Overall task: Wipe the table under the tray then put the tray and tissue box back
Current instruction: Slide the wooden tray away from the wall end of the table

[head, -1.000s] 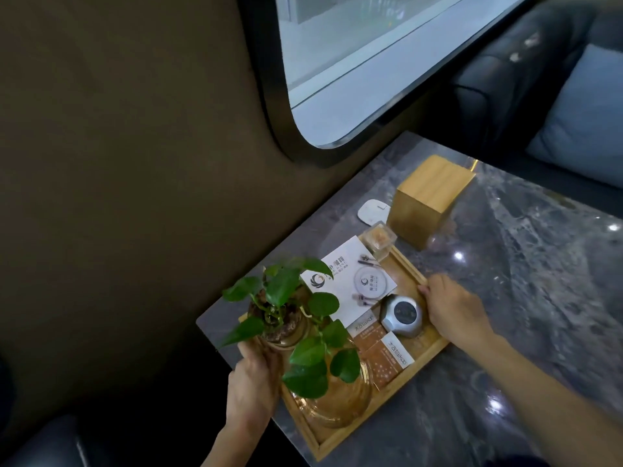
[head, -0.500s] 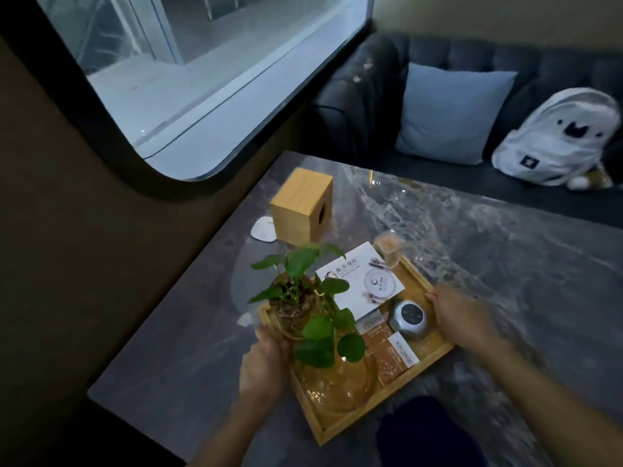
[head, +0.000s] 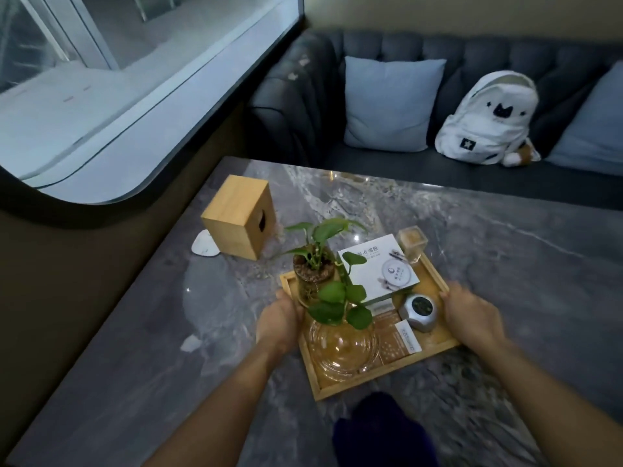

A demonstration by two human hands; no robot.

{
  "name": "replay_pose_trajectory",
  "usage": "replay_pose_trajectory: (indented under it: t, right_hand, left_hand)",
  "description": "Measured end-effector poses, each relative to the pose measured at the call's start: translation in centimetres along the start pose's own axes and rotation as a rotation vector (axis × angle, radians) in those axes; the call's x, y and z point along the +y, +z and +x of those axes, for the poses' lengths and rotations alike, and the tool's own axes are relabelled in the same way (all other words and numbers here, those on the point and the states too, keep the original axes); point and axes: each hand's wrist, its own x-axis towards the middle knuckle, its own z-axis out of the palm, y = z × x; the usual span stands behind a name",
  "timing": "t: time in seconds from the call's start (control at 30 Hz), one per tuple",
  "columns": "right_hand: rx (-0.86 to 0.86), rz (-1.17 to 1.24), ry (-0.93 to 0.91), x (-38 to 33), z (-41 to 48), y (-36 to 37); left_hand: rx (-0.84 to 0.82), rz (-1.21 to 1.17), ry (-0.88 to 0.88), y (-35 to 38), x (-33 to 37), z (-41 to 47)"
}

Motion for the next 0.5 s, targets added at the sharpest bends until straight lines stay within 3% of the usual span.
replay_pose_trajectory:
  t: [0.5]
  right_hand:
    - [0.015, 0.077, 0.075, 0.6, -0.4, 0.9]
  left_hand:
    - [0.090, -0.072, -0.032, 1.0, -0.1, 0.6]
